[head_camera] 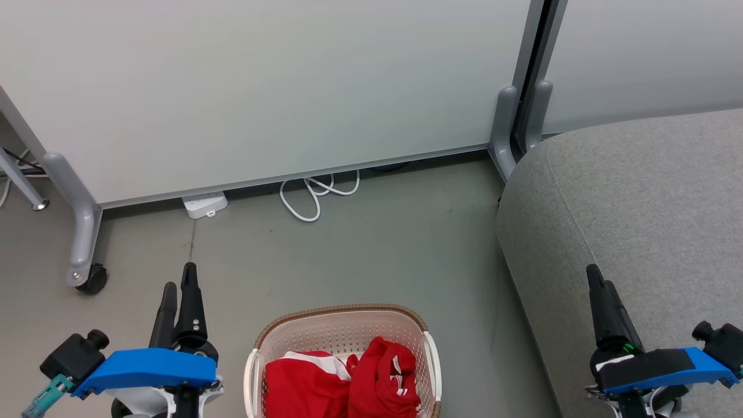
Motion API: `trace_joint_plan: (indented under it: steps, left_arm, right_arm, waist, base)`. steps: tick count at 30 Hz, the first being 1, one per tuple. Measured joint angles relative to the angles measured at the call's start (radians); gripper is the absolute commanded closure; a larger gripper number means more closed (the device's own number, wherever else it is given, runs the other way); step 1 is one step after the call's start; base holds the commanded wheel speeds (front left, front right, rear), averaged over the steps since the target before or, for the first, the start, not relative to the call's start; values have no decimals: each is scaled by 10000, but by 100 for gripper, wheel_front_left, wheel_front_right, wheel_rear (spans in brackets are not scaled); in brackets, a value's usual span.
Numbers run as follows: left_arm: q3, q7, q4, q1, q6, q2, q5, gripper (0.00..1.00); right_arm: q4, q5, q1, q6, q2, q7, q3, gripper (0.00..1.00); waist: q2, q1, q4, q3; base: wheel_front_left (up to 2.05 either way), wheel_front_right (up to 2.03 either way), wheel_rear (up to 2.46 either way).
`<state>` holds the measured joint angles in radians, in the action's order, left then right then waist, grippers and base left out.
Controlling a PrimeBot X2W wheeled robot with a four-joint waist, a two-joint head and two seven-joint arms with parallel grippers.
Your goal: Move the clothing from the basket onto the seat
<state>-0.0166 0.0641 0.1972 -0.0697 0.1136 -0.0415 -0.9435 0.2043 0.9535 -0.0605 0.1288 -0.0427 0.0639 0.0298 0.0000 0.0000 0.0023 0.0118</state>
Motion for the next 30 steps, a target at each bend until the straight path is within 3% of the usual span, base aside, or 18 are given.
trace_joint_plan:
  steps: [11,30]
  left_arm:
    - [389,345,-44,-4,-161,-15,1967,0]
    - [828,869,-25,-7,-253,-35,4381,0]
  right_arm:
    - [-25,-1795,1,2,-4,345,-213,0]
    - [67,-4119,10,2,-12,871,-405,0]
  waist:
    - [0,0,12,-1]
    - [0,0,53,-33]
  base:
    - [0,0,0]
    - [0,0,0]
